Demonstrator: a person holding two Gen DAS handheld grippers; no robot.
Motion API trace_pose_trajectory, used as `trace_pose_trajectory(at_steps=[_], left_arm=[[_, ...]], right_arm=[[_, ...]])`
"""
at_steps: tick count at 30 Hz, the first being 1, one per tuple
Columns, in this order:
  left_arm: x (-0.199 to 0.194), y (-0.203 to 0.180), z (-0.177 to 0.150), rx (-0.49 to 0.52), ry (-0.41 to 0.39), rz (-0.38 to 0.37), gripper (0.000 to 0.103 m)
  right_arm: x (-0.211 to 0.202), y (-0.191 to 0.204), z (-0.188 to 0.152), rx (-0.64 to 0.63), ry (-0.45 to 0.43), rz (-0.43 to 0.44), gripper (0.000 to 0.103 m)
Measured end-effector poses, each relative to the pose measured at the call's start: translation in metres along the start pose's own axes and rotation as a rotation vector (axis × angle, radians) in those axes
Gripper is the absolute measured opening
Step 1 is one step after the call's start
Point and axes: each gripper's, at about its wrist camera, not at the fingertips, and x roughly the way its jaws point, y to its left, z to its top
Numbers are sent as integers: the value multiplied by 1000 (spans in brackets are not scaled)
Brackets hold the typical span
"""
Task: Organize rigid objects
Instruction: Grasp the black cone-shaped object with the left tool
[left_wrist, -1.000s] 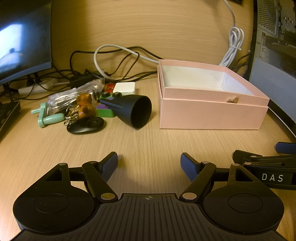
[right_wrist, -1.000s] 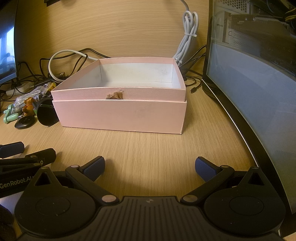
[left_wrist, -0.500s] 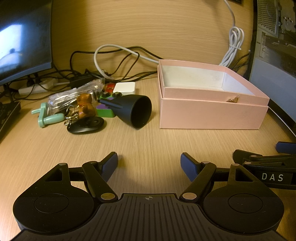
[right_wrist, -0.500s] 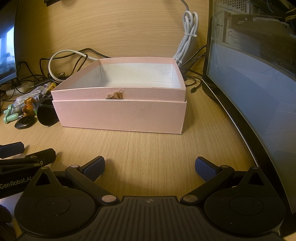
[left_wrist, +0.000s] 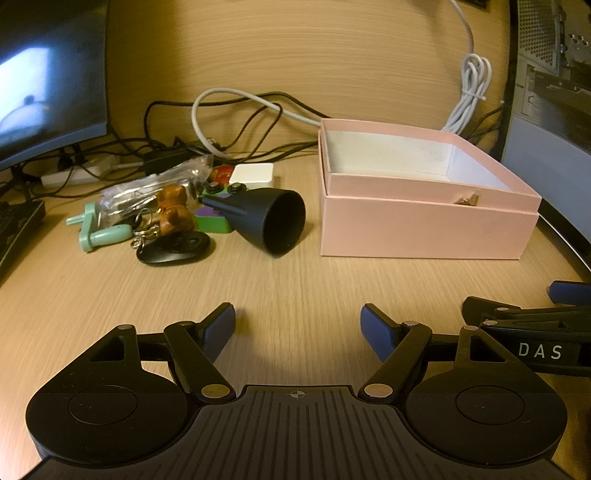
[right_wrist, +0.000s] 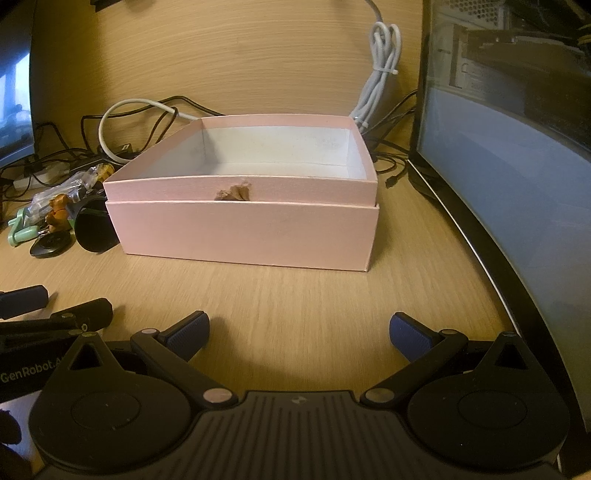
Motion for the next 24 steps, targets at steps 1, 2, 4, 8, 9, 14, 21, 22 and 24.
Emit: trace_pose_trajectory(at_steps=[1, 2, 4, 8, 9, 14, 21, 22, 24], left_arm=[[0, 0, 0, 0, 0, 0, 81], [0, 0, 0, -2, 0, -2, 80], [-3, 2, -2, 9, 2, -19, 79], [-13, 10, -5, 55, 25, -66, 77], [-16, 13, -5, 68, 21, -71, 76], [-29, 45, 14, 162, -79, -101, 76], [-7, 110, 60, 88, 4, -229, 74], [-2, 115, 64, 69, 44, -277, 74], [4, 120, 70, -2, 103, -337, 74]], right_arm=[[0, -1, 0, 0, 0, 1, 103], [-1, 1, 0, -1, 0, 1, 103], [-1, 1, 0, 3, -1, 6, 103], [0, -1, 8, -19, 74, 31, 103], [-1, -1, 9, -24, 89, 36, 103], [-10, 0, -3, -49, 81, 56, 103], [-22, 12, -12, 36, 92, -44, 103], [-22, 14, -11, 45, 104, -52, 103], [-21, 16, -9, 43, 118, -50, 103]])
